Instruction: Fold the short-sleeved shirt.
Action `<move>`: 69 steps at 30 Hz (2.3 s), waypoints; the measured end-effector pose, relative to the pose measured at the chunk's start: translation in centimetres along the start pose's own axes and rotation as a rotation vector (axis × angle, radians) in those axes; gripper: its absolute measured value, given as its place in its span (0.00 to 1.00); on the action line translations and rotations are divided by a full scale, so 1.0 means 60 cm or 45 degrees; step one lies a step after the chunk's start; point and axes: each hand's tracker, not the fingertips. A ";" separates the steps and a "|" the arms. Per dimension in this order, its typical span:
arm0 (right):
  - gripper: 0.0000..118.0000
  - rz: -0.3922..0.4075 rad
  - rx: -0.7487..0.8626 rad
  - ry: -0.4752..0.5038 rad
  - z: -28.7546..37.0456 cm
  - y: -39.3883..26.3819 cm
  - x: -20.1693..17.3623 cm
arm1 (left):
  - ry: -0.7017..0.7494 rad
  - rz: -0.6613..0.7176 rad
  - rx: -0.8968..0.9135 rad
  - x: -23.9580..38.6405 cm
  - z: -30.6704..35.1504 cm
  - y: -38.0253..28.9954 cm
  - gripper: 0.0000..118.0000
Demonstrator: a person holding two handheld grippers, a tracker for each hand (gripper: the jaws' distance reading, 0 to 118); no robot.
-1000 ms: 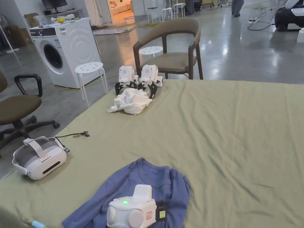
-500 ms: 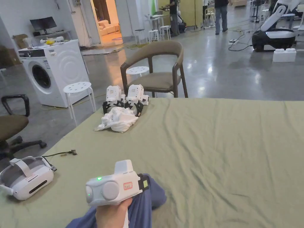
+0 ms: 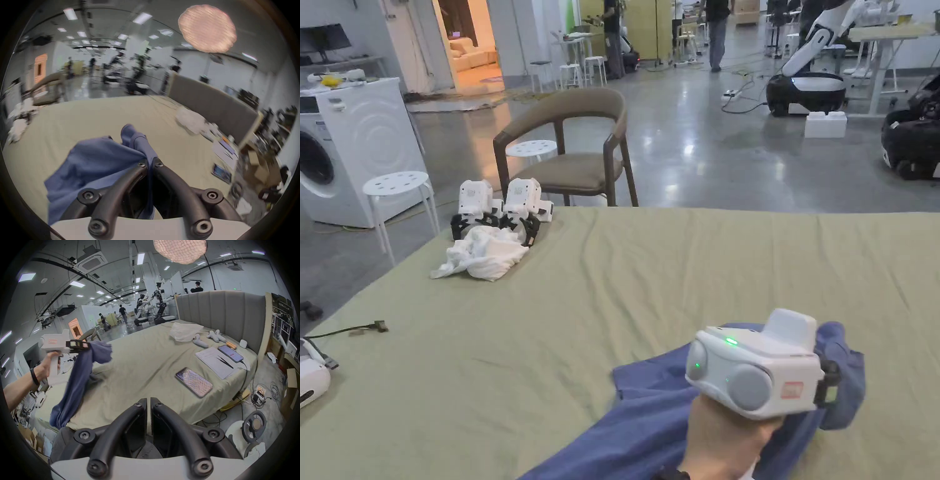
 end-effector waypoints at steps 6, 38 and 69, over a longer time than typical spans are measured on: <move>0.02 -0.022 -0.011 -0.073 0.021 -0.010 0.032 | -0.331 -0.015 -0.215 0.193 -0.106 -0.137 0.00; 0.02 0.284 0.429 0.406 0.047 0.118 -0.202 | 0.836 -0.002 0.803 0.158 0.715 -0.180 0.00; 0.02 0.295 0.171 0.320 -0.015 0.062 -0.153 | 0.628 0.694 0.118 -0.244 0.452 -0.286 0.54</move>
